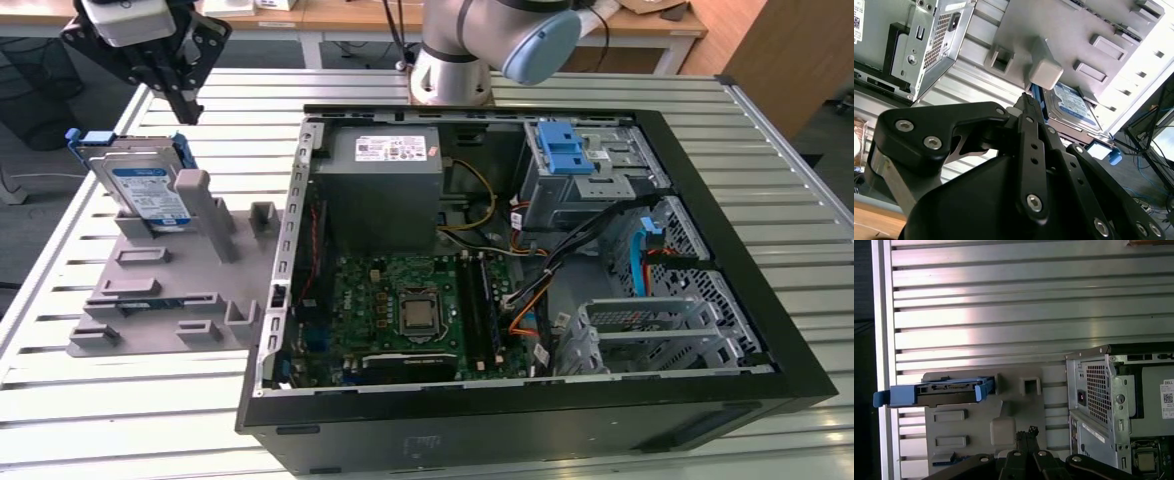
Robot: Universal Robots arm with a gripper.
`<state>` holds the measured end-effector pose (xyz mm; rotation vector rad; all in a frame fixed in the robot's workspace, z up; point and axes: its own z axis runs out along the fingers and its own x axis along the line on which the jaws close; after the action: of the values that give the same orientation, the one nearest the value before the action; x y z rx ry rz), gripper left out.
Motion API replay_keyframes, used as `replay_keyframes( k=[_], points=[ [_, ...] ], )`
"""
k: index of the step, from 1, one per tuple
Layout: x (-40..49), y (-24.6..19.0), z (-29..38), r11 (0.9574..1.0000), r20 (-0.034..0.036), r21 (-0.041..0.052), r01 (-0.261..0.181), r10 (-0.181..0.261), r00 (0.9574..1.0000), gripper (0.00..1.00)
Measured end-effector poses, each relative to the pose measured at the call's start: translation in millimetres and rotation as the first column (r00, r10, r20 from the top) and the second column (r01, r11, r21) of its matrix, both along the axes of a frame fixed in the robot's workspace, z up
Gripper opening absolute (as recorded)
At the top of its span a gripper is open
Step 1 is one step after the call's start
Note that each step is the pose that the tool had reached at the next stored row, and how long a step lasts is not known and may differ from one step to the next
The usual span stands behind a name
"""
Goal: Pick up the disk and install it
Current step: 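Reach for the disk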
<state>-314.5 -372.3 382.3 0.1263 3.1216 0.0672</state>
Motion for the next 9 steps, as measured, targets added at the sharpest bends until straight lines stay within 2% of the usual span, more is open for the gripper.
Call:
replay_keyframes(
  k=[9],
  points=[
    [-19.3,3.5,-0.6,1.0,-0.0005,-0.0001,0.0,0.0,1.0,0.11]
  ],
)
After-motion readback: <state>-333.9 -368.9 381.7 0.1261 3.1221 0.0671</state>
